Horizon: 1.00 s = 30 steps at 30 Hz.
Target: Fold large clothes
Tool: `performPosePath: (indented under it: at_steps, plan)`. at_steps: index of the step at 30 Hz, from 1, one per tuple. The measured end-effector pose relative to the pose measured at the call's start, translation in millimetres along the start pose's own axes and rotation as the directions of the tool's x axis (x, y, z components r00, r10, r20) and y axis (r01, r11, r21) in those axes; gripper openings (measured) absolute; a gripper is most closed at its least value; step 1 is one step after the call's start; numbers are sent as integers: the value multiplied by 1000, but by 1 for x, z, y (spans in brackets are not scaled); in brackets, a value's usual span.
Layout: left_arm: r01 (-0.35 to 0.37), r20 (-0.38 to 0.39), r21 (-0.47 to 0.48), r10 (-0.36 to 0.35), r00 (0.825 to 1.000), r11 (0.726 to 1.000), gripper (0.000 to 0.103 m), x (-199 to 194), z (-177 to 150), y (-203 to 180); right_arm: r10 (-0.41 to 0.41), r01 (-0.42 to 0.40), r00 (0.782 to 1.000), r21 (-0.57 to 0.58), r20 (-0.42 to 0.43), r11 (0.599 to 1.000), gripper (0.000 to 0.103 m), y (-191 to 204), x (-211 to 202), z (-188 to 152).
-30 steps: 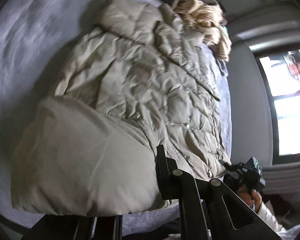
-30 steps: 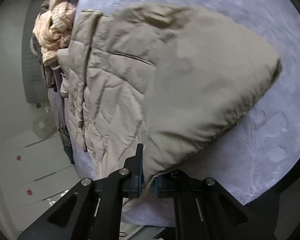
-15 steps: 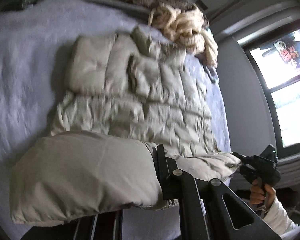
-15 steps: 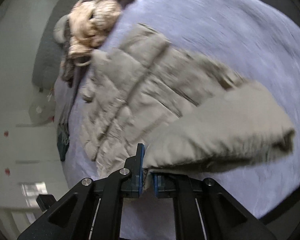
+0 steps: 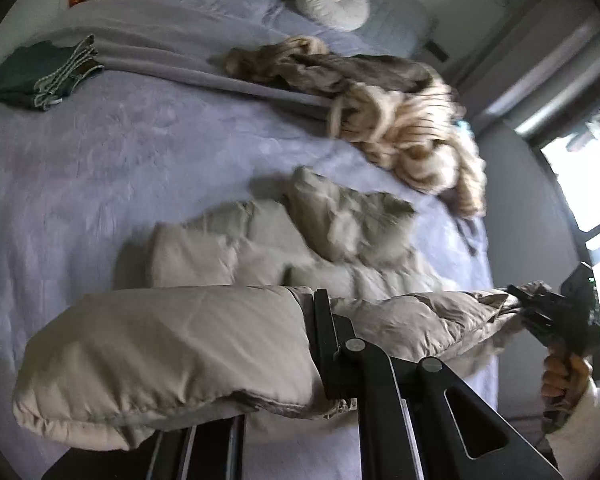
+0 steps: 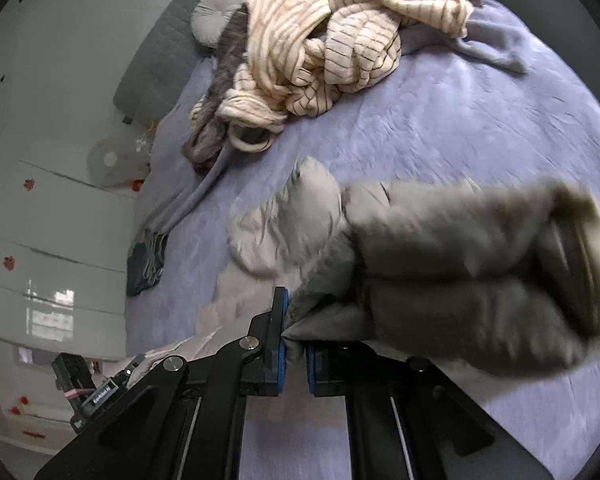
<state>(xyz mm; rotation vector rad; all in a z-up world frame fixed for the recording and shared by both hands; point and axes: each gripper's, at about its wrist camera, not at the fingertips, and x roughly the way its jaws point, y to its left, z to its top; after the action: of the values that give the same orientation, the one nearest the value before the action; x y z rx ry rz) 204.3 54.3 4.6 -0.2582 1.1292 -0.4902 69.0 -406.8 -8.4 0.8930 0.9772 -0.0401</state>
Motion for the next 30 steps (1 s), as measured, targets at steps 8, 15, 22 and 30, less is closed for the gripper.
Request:
performPosePath:
  at_steps: [8,15,22,30]
  plan:
    - [-150,-86,13,151,985,989,14,128,32,22,-52,54,998,106,-22,993,8,-42,93,36]
    - [-161,-67,-39,158,985,986,14,172,31,38,-36,39,999,126,-23,991,8,-70,138,44]
    - [-232,-1,82,233,973,969,26,153,29,12,-41,41,999,95,-9,995,18,-64,133,47]
    - [-285,115,155,269,956,946,94,109,32,-1,-36,35,999,27,36,999,66,-47,98,51]
